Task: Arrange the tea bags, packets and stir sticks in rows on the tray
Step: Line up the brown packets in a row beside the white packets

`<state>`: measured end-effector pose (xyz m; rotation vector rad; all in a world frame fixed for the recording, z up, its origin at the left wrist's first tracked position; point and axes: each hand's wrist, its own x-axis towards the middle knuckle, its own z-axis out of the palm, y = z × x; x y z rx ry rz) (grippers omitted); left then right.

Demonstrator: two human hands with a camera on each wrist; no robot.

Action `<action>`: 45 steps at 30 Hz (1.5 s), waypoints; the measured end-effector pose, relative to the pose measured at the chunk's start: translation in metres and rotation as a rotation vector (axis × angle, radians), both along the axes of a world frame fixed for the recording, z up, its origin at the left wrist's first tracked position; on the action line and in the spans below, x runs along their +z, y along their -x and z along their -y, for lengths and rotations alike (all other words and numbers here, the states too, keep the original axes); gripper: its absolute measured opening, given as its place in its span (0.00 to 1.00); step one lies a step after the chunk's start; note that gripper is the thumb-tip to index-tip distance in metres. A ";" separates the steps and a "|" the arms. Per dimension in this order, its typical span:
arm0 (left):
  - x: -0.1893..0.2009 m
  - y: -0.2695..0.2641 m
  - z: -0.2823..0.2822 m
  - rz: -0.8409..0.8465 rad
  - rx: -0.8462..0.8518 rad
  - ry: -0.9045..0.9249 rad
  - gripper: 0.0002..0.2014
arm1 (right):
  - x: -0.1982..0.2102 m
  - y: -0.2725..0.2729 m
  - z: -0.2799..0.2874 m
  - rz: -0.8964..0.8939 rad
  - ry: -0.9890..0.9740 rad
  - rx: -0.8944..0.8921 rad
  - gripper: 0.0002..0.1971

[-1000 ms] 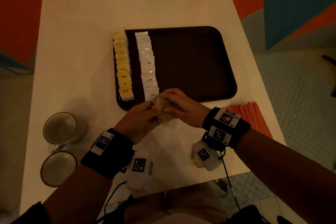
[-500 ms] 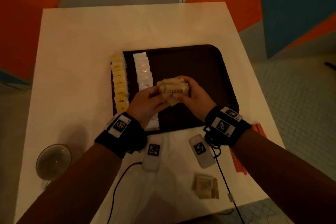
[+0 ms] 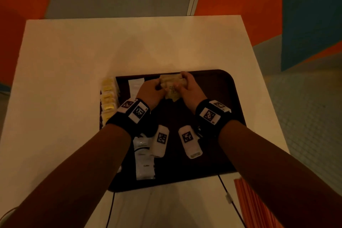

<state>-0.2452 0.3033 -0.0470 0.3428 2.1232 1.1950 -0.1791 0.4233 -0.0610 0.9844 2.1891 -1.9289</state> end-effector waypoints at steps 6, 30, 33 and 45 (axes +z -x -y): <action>-0.007 0.013 -0.002 -0.130 -0.080 0.089 0.14 | -0.013 0.011 0.007 -0.007 -0.201 -0.026 0.19; -0.002 -0.019 0.015 -0.054 -0.029 0.003 0.18 | -0.012 -0.025 -0.008 0.029 -0.333 0.005 0.09; -0.001 -0.021 0.017 -0.070 -0.036 0.010 0.18 | -0.012 -0.024 -0.009 0.055 -0.364 0.033 0.05; 0.002 -0.029 0.018 0.040 0.069 -0.099 0.19 | -0.007 -0.024 -0.020 0.086 -0.332 0.163 0.11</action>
